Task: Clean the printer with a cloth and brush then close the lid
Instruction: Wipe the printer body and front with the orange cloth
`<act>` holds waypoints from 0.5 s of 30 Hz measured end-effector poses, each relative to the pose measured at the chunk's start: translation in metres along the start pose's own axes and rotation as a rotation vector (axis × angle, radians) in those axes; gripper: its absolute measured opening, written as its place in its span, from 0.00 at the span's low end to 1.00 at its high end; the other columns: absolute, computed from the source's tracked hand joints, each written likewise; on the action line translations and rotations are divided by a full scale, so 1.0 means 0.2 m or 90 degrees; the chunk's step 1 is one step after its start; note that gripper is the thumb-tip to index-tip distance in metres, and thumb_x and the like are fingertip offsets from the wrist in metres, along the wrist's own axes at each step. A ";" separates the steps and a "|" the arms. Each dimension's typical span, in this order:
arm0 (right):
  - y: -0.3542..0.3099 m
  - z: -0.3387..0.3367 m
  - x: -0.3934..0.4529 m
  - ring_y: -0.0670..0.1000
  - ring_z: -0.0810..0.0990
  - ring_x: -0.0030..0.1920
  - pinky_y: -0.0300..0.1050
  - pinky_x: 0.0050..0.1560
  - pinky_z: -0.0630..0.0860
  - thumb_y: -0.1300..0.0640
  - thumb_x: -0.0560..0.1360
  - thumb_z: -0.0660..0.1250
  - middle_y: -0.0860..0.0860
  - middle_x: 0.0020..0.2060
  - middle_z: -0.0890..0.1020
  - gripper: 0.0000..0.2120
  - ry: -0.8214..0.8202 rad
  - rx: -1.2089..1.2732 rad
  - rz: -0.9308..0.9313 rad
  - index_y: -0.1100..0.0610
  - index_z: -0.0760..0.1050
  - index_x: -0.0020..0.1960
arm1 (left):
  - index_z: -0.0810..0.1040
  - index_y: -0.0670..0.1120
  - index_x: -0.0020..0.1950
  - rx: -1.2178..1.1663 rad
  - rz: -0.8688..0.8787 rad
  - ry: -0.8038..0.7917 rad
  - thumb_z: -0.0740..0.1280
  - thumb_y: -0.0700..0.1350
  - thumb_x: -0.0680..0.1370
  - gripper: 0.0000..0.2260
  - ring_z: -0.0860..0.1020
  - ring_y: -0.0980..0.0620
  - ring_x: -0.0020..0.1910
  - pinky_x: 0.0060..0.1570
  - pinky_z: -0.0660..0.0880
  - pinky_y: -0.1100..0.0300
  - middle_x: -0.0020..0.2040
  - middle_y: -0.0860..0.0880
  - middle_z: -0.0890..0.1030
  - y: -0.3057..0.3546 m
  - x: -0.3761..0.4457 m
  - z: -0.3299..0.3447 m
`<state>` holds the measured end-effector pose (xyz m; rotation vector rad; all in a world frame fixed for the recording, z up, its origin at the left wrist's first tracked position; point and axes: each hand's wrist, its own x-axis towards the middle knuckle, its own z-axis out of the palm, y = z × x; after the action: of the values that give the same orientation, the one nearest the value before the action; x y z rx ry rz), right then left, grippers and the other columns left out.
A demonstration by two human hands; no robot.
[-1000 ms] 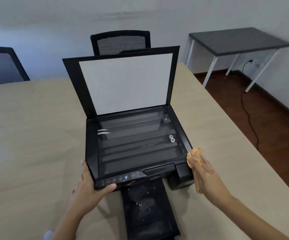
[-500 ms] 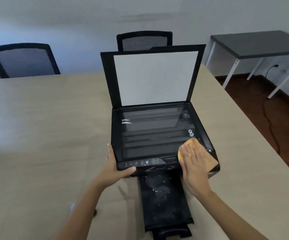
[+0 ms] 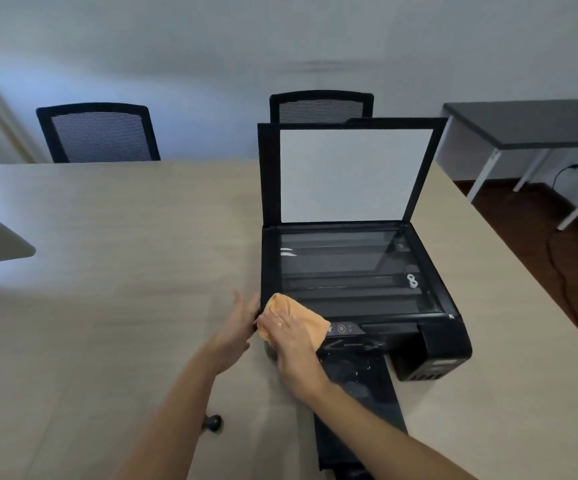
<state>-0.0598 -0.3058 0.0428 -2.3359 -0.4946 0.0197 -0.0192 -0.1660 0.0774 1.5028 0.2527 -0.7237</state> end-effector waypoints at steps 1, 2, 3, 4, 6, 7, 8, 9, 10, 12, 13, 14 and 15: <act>-0.03 -0.03 0.01 0.46 0.65 0.73 0.44 0.76 0.57 0.69 0.79 0.56 0.51 0.71 0.72 0.23 0.013 0.066 0.009 0.56 0.68 0.71 | 0.51 0.57 0.78 -0.037 0.003 0.018 0.29 0.68 0.73 0.36 0.52 0.51 0.78 0.74 0.40 0.41 0.79 0.58 0.54 -0.01 -0.01 -0.02; -0.06 -0.06 0.00 0.44 0.71 0.67 0.41 0.71 0.64 0.66 0.80 0.56 0.50 0.66 0.76 0.19 0.040 0.148 0.030 0.56 0.72 0.68 | 0.53 0.55 0.78 -0.084 0.019 0.051 0.30 0.68 0.73 0.38 0.55 0.50 0.78 0.75 0.41 0.41 0.78 0.55 0.59 -0.02 -0.02 -0.03; -0.09 -0.11 -0.01 0.43 0.76 0.60 0.39 0.65 0.70 0.63 0.81 0.56 0.47 0.61 0.80 0.16 0.070 0.235 0.069 0.53 0.74 0.65 | 0.56 0.53 0.78 -0.136 0.042 0.092 0.31 0.68 0.74 0.38 0.58 0.50 0.77 0.75 0.44 0.41 0.76 0.52 0.64 -0.04 -0.04 -0.03; -0.12 -0.15 -0.02 0.43 0.78 0.54 0.39 0.59 0.74 0.59 0.82 0.56 0.46 0.56 0.81 0.13 0.090 0.321 0.118 0.49 0.73 0.62 | 0.59 0.52 0.77 -0.184 0.064 0.126 0.33 0.68 0.75 0.38 0.62 0.49 0.75 0.75 0.47 0.42 0.74 0.50 0.69 -0.07 -0.06 -0.02; -0.20 -0.18 -0.05 0.46 0.79 0.48 0.48 0.55 0.77 0.56 0.82 0.55 0.51 0.51 0.81 0.08 0.107 0.434 0.190 0.49 0.72 0.57 | 0.67 0.52 0.73 -0.270 0.097 0.116 0.39 0.69 0.75 0.36 0.67 0.49 0.72 0.73 0.56 0.43 0.68 0.49 0.75 -0.13 -0.12 0.02; -0.25 -0.17 -0.06 0.47 0.79 0.48 0.52 0.55 0.78 0.56 0.82 0.55 0.53 0.50 0.81 0.08 0.103 0.449 0.205 0.51 0.72 0.55 | 0.71 0.50 0.69 -0.329 0.110 0.075 0.42 0.70 0.74 0.36 0.70 0.48 0.69 0.69 0.62 0.44 0.65 0.48 0.77 -0.16 -0.16 0.06; -0.30 -0.16 -0.07 0.46 0.79 0.48 0.52 0.56 0.77 0.55 0.83 0.55 0.53 0.50 0.82 0.08 0.082 0.450 0.211 0.51 0.73 0.54 | 0.73 0.46 0.65 -0.405 0.123 0.036 0.46 0.71 0.73 0.36 0.73 0.45 0.65 0.65 0.66 0.45 0.62 0.44 0.77 -0.20 -0.20 0.09; -0.35 -0.14 -0.08 0.46 0.79 0.50 0.50 0.58 0.76 0.54 0.83 0.54 0.51 0.51 0.82 0.11 0.040 0.443 0.206 0.51 0.75 0.53 | 0.73 0.45 0.62 -0.498 0.126 0.010 0.50 0.72 0.72 0.36 0.74 0.43 0.61 0.62 0.68 0.47 0.57 0.42 0.77 -0.22 -0.24 0.12; -0.39 -0.12 -0.10 0.46 0.80 0.53 0.47 0.61 0.75 0.52 0.83 0.53 0.50 0.54 0.82 0.14 -0.013 0.442 0.196 0.52 0.77 0.54 | 0.74 0.44 0.63 -0.592 0.116 -0.003 0.55 0.72 0.71 0.36 0.75 0.42 0.59 0.63 0.69 0.47 0.54 0.39 0.77 -0.24 -0.28 0.14; -0.44 -0.13 -0.14 0.46 0.79 0.60 0.40 0.64 0.72 0.46 0.81 0.51 0.50 0.58 0.82 0.23 -0.102 0.455 0.186 0.56 0.81 0.57 | 0.74 0.42 0.65 -0.740 0.064 -0.009 0.61 0.70 0.69 0.37 0.77 0.42 0.60 0.67 0.68 0.45 0.56 0.39 0.78 -0.30 -0.33 0.17; -0.43 -0.15 -0.17 0.45 0.79 0.61 0.37 0.64 0.72 0.44 0.80 0.50 0.50 0.58 0.83 0.26 -0.121 0.471 0.184 0.57 0.81 0.58 | 0.74 0.41 0.66 -0.788 0.041 -0.017 0.62 0.68 0.71 0.36 0.77 0.42 0.60 0.65 0.71 0.42 0.57 0.39 0.79 -0.33 -0.34 0.18; -0.40 -0.20 -0.21 0.44 0.79 0.62 0.36 0.64 0.72 0.44 0.79 0.49 0.48 0.58 0.83 0.27 -0.119 0.474 0.176 0.56 0.82 0.58 | 0.76 0.40 0.64 -0.840 0.025 -0.022 0.60 0.66 0.73 0.34 0.78 0.40 0.59 0.60 0.75 0.41 0.58 0.39 0.80 -0.37 -0.34 0.19; -0.35 -0.25 -0.25 0.43 0.78 0.63 0.37 0.64 0.73 0.44 0.79 0.49 0.46 0.57 0.84 0.26 -0.080 0.464 0.166 0.53 0.82 0.57 | 0.77 0.39 0.63 -0.861 0.011 -0.001 0.56 0.65 0.76 0.32 0.79 0.40 0.58 0.58 0.75 0.41 0.58 0.38 0.81 -0.41 -0.33 0.20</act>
<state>-0.1223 -0.3114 0.1200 -1.6667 -0.1869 0.4047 -0.1289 -0.1779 0.0524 0.2118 0.5767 -0.3580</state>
